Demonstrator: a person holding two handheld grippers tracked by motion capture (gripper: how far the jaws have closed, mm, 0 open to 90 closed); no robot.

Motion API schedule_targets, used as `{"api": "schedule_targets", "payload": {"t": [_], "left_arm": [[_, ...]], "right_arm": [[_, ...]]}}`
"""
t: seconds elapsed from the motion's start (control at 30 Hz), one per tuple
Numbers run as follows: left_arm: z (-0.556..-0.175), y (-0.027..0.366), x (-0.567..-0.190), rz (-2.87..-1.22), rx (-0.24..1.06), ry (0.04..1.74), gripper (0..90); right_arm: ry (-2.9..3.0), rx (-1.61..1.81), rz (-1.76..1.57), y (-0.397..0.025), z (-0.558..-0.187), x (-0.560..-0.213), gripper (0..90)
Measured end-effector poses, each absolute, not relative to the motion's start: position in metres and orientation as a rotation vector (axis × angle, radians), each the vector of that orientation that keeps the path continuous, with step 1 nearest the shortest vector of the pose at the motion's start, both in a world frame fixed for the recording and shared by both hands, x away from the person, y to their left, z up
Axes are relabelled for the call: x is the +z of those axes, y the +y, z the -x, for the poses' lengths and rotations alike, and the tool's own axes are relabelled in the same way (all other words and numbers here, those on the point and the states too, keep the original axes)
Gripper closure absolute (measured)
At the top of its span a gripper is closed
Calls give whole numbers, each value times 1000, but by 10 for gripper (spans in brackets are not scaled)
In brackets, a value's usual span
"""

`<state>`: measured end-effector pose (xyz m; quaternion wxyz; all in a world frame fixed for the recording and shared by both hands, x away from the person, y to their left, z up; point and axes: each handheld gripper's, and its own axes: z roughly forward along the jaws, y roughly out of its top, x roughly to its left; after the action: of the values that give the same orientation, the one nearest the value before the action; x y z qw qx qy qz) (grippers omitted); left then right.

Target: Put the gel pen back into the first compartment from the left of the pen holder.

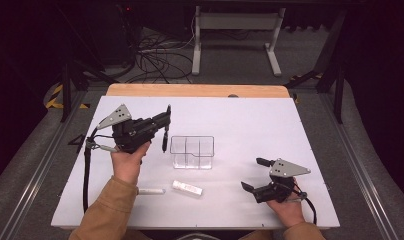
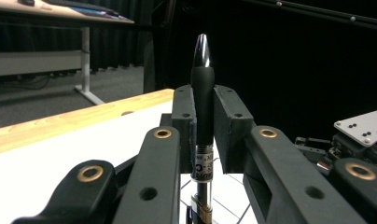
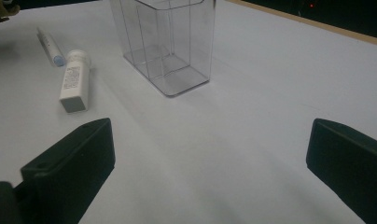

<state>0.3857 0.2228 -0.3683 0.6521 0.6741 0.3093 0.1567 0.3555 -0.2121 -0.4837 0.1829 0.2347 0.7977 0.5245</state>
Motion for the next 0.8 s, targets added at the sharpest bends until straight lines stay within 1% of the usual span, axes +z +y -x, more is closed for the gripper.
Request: {"api": "schedule_targets", "payload": {"t": [0.2,0.33,0.37,0.47,0.6,0.8], "left_arm": [[-387,220,-370,-1517,352,663,797],[-387,216,-373,-1521,359,604,797],[-386,214,-373,-1525,377,582,796],[-386,212,-374,-1522,386,568,796],[-388,209,-376,-1522,364,570,796],[-391,204,-379,-1527,378,563,795]], "right_arm": [[2253,1479,-661,-212,-356,-484,15],[2253,1479,-662,-212,-355,-484,15],[2252,1479,-659,-212,-355,-484,15],[2254,1478,-658,-212,-355,-484,15],[2254,1478,-657,-212,-356,-484,15],[2255,1478,-656,-212,-355,-484,15]]}}
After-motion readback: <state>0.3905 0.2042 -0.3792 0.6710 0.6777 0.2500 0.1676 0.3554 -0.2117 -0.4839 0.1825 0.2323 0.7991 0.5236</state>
